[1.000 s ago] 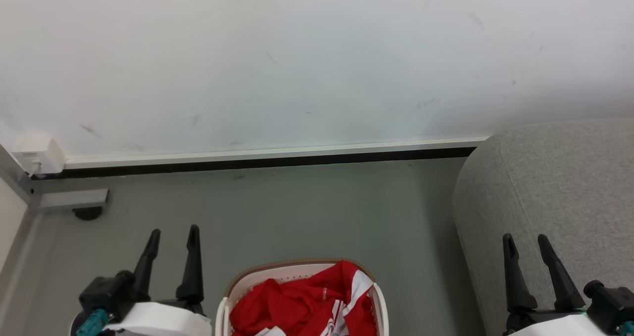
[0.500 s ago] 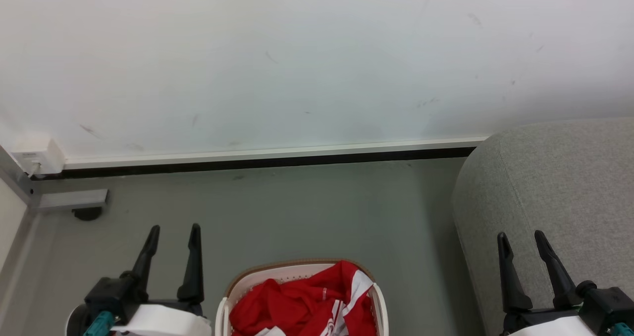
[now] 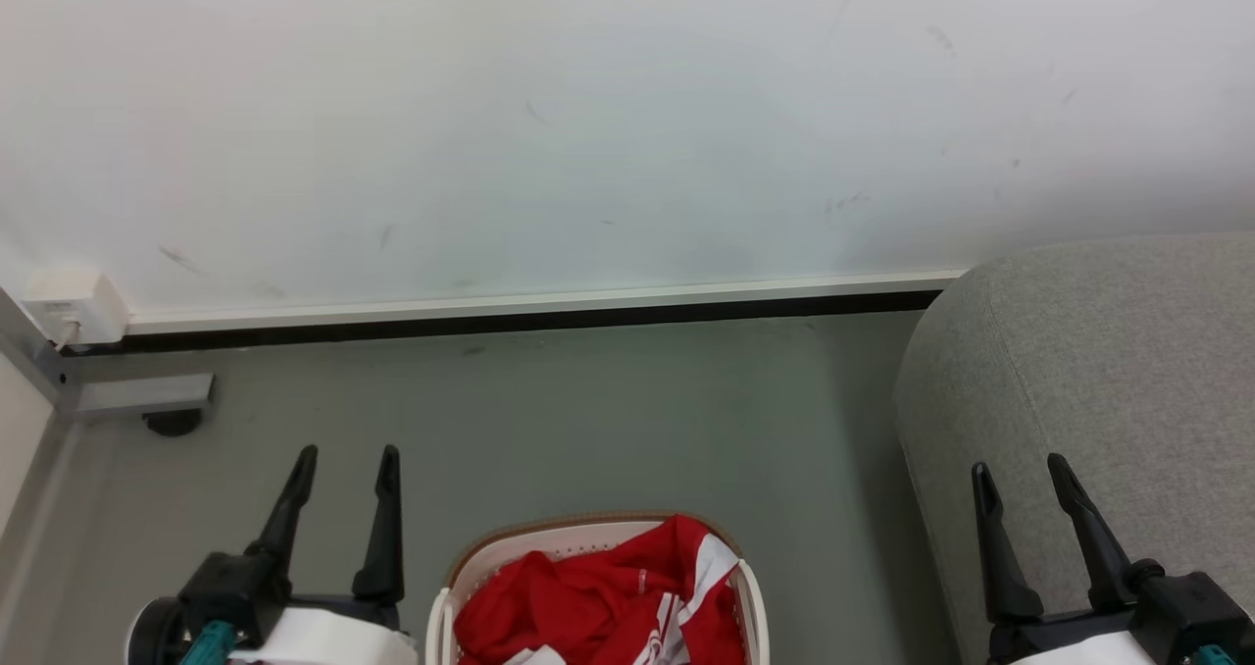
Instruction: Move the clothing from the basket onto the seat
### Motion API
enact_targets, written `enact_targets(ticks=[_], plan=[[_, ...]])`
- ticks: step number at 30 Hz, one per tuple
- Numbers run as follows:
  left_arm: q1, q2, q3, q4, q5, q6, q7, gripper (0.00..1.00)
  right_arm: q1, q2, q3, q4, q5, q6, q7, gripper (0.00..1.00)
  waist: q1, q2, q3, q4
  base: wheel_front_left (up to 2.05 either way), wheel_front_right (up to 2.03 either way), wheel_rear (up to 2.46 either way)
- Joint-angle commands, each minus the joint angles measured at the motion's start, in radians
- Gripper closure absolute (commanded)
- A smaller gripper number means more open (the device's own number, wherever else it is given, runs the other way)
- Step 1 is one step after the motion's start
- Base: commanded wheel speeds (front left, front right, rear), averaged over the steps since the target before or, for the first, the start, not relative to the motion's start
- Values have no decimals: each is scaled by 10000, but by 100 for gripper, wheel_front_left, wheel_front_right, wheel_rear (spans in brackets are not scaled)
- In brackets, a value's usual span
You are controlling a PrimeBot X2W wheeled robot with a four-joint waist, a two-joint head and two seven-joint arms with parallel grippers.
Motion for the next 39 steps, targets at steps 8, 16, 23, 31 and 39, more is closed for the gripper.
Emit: enact_targets(ticks=[8,16,23,31,39], plan=[[-119,-67,166,87,213,-183,-83,0,-50,-12,-9,4,-193,-21,-95,0,0,0,-6,8,0,0,0],[-118,-100,288,156,60,-305,-83,0,-17,-12,-19,-2,-96,-21,-95,0,0,0,-15,6,0,0,0],[-128,-116,344,186,43,-361,-83,0,-38,-12,-15,-10,-96,-22,-95,0,0,0,1,-12,0,0,0],[-174,-119,337,262,-126,-374,-83,0,-92,-12,32,13,-51,-21,-95,0,0,0,107,-106,0,0,0],[-472,-119,240,608,-143,-426,-81,0,-324,-13,-24,-122,-8,-21,-94,0,0,0,692,-467,0,0,0]])
